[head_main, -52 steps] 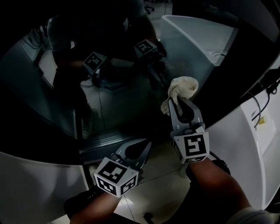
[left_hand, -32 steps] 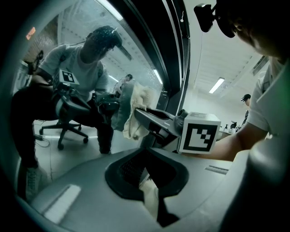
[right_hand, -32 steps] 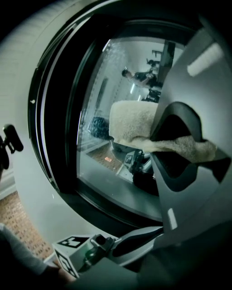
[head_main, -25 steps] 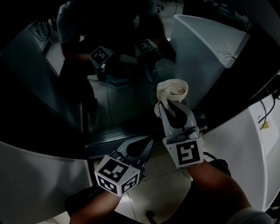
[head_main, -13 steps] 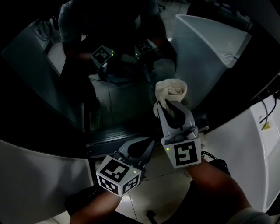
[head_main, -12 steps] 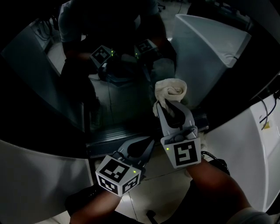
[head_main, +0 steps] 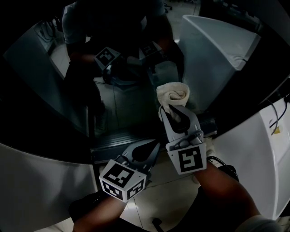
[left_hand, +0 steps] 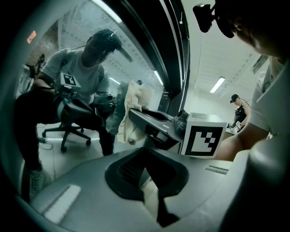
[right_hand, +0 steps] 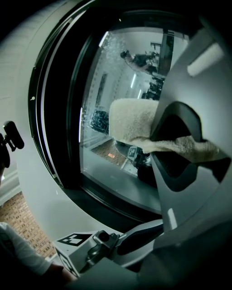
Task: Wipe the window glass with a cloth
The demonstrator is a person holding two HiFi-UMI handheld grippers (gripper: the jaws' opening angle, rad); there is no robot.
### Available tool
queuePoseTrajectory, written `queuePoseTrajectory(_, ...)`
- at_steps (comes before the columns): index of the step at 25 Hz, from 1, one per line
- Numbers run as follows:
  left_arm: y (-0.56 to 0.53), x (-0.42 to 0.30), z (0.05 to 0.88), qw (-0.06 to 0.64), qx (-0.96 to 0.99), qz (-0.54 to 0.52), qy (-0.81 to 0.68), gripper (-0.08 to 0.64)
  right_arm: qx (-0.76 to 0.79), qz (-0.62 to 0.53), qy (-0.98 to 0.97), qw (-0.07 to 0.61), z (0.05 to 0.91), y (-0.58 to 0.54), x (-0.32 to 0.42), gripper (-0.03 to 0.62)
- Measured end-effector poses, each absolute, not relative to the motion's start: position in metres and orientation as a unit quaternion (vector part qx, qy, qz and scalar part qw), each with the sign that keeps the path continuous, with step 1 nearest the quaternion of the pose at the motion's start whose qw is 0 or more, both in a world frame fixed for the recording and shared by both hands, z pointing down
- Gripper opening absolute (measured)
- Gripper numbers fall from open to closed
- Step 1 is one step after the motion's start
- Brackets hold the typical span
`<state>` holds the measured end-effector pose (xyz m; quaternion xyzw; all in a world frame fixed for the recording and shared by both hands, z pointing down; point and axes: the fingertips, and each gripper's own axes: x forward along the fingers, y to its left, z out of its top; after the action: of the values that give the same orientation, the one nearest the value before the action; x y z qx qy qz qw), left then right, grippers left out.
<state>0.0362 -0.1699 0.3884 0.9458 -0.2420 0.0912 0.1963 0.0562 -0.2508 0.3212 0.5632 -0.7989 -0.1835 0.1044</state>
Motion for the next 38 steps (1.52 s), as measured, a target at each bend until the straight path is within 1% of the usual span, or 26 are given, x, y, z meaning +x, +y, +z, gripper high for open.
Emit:
queuePoseTrajectory(4, -0.172, 0.036, 0.388, 0.191, 0.946, 0.087, -0.245, 0.017, 0.539, -0.188, -0.812, 0.118, 0.322, -0.249, 0.056, 0.055)
queuePoseTrajectory(9, -0.177, 0.035, 0.391, 0.173, 0.948, 0.091, -0.253, 0.017, 0.512, -0.192, -0.818, 0.177, 0.333, -0.249, 0.057, 0.054)
queuePoseTrajectory(11, -0.177, 0.035, 0.391, 0.167, 0.949, 0.091, -0.253, 0.017, 0.506, -0.195, -0.82, 0.184, 0.334, -0.247, 0.056, 0.054)
queuePoseTrajectory(15, -0.168, 0.037, 0.388, 0.154, 0.955, 0.081, -0.242, 0.017, 0.496, -0.191, -0.829, 0.175, 0.335, -0.234, 0.054, 0.052)
queuePoseTrajectory(19, -0.16, 0.031, 0.397, 0.14, 0.957, 0.084, -0.239, 0.017, 0.494, -0.17, -0.842, 0.135, 0.337, -0.221, 0.054, 0.052)
queuePoseTrajectory(23, -0.168, 0.02, 0.406, 0.142, 0.952, 0.086, -0.258, 0.017, 0.5, -0.148, -0.843, 0.13, 0.346, -0.218, 0.069, 0.052)
queuePoseTrajectory(27, -0.162, 0.024, 0.403, 0.124, 0.95, 0.072, -0.278, 0.017, 0.502, -0.126, -0.849, 0.102, 0.349, -0.201, 0.092, 0.051)
queuePoseTrajectory(32, -0.145, 0.028, 0.388, 0.102, 0.948, 0.046, -0.296, 0.017, 0.502, -0.107, -0.852, 0.107, 0.365, -0.162, 0.109, 0.051)
queuePoseTrajectory(38, -0.119, 0.027, 0.36, 0.095, 0.948, 0.039, -0.301, 0.017, 0.504, -0.101, -0.851, 0.108, 0.348, -0.129, 0.115, 0.051)
